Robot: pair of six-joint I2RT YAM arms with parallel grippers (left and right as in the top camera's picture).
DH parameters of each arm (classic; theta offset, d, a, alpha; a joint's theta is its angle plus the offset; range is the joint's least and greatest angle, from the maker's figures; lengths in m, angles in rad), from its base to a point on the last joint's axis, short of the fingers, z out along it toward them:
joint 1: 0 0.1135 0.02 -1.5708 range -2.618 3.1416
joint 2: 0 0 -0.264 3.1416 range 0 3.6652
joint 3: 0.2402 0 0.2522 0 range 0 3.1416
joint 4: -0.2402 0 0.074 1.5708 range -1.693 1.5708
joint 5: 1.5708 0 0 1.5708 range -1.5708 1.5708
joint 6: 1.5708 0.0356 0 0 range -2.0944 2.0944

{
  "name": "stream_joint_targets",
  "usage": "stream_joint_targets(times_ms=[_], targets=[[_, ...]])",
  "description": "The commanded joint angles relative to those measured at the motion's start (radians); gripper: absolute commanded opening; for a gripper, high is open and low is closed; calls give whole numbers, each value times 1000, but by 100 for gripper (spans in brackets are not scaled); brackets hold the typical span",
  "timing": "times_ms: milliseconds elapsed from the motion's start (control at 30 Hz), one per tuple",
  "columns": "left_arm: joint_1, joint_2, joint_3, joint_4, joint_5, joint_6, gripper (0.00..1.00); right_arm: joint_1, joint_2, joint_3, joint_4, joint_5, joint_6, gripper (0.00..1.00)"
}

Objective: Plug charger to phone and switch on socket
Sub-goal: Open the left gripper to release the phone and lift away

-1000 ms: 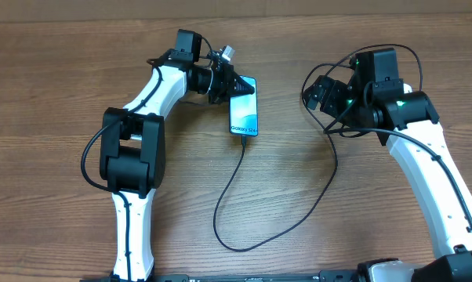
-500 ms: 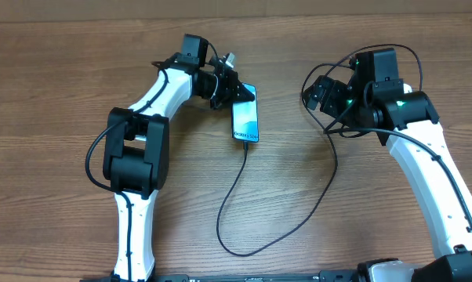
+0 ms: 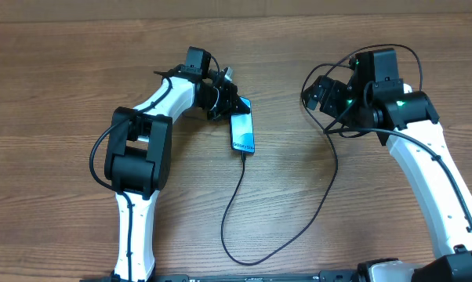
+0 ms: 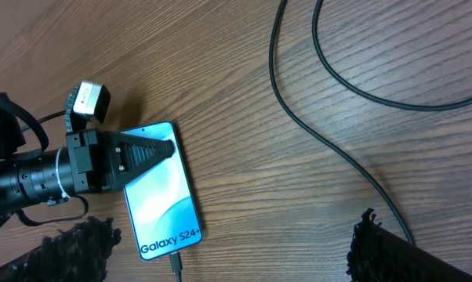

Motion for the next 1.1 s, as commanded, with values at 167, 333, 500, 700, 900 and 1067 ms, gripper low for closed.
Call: stream_joint_targets(times_ms=[167, 333, 500, 700, 900, 1067], targets=[[-9, -7, -52, 6, -48, -7, 4, -3, -25, 7, 3, 0, 2, 98], [-9, -7, -63, 7, -68, -8, 4, -3, -25, 7, 2, 0, 2, 98], [-9, -7, -66, 7, -71, -16, 5, -3, -25, 7, 3, 0, 2, 98], [-9, -7, -66, 7, -71, -34, 13, -3, -25, 7, 3, 0, 2, 98], [-9, -7, -66, 7, -71, -34, 17, -3, -25, 7, 6, 0, 2, 98], [-9, -7, -66, 7, -71, -34, 22, -3, -25, 7, 7, 0, 2, 98]])
